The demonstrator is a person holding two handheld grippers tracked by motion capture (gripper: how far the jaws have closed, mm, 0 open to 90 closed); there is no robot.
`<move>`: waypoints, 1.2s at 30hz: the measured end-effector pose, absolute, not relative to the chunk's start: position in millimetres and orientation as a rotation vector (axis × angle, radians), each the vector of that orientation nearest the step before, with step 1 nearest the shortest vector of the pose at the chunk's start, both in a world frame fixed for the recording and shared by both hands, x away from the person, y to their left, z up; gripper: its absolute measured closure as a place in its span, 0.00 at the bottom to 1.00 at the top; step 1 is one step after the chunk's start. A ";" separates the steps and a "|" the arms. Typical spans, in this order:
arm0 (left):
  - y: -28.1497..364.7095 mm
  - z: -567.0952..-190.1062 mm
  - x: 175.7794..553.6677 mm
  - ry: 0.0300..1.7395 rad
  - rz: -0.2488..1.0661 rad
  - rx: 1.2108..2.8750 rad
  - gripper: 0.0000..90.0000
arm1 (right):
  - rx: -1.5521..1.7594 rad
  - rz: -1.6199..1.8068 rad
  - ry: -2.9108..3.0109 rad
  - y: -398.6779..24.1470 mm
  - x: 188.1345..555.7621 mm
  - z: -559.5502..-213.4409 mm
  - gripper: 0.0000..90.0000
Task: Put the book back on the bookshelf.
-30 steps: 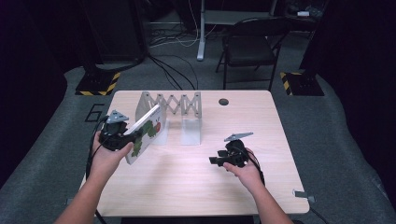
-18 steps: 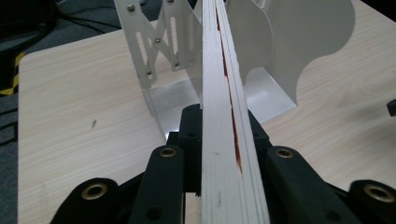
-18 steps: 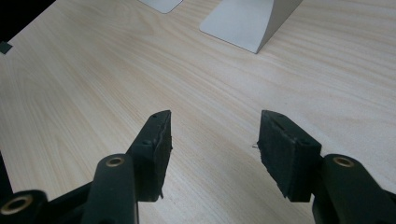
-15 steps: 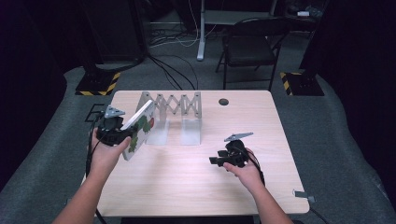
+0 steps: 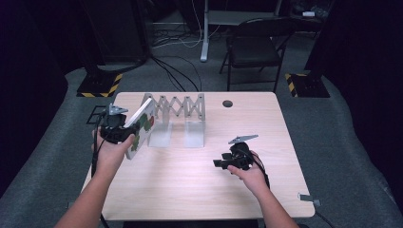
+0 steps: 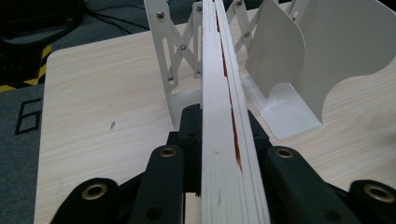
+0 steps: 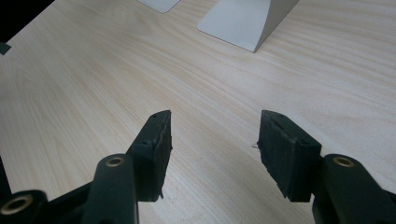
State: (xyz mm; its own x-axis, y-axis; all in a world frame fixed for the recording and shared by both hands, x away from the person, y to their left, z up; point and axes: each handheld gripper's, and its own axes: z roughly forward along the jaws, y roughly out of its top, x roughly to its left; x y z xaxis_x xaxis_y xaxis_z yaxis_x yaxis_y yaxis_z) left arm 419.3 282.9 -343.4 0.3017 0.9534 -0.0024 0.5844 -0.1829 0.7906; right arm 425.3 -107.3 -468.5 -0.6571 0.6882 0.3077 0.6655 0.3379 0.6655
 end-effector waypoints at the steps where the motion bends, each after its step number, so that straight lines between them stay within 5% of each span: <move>1: 282.3 -344.0 420.1 1.376 0.675 1.860 0.84 | 1.288 1.245 2.546 -107.2 425.3 -468.6 0.49; 36: 264.1 -363.9 447.6 1.431 0.731 1.829 0.84 | 1.277 1.242 2.553 -107.7 426.2 -469.9 0.49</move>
State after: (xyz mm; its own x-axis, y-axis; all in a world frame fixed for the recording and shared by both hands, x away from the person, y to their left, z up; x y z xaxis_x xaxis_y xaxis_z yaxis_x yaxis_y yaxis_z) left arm 447.6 264.1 -363.9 0.2332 0.9723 0.0153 0.5819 -0.1522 0.7989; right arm 426.2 -107.7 -469.9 -0.6631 0.6840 0.3041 0.6615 0.3454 0.6656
